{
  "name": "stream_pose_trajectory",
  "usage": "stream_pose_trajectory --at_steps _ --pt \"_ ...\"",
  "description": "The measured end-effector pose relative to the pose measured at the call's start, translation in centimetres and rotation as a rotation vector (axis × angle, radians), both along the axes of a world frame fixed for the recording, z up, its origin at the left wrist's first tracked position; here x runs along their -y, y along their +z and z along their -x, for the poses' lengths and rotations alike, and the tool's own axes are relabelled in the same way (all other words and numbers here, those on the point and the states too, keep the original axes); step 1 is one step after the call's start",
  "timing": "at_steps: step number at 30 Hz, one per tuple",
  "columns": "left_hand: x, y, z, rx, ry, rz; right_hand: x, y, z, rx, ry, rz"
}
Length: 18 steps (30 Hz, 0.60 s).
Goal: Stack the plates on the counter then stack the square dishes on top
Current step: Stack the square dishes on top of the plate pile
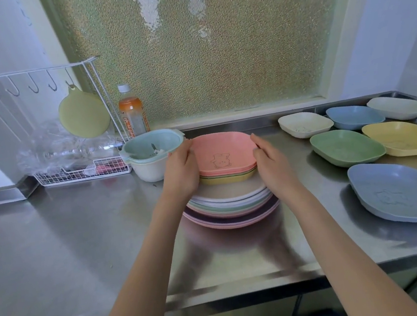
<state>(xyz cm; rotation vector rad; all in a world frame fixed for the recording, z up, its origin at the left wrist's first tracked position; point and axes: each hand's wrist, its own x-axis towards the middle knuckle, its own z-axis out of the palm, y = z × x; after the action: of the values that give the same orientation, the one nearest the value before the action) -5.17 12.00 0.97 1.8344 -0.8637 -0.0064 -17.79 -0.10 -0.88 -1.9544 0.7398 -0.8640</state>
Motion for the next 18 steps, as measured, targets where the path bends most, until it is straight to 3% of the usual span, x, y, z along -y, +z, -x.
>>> stream_pose_trajectory --at_steps 4,8,12,15,18 --pt "0.0 -0.4 -1.1 -0.018 0.019 -0.007 0.0 -0.2 -0.4 -0.023 -0.039 0.037" --pt "-0.8 -1.3 -1.2 -0.098 0.01 0.109 0.2 -0.7 0.2 0.028 -0.047 0.007" --pt "-2.4 -3.7 -0.9 -0.314 0.035 0.286 0.1 -2.5 1.4 0.13 -0.164 -0.15" --pt "-2.3 -5.6 -1.2 -0.506 0.038 0.29 -0.1 -3.8 1.5 0.159 -0.157 -0.338" --pt "-1.9 -6.2 -1.2 -0.661 0.027 0.321 -0.1 -4.1 1.5 0.17 -0.152 -0.377"
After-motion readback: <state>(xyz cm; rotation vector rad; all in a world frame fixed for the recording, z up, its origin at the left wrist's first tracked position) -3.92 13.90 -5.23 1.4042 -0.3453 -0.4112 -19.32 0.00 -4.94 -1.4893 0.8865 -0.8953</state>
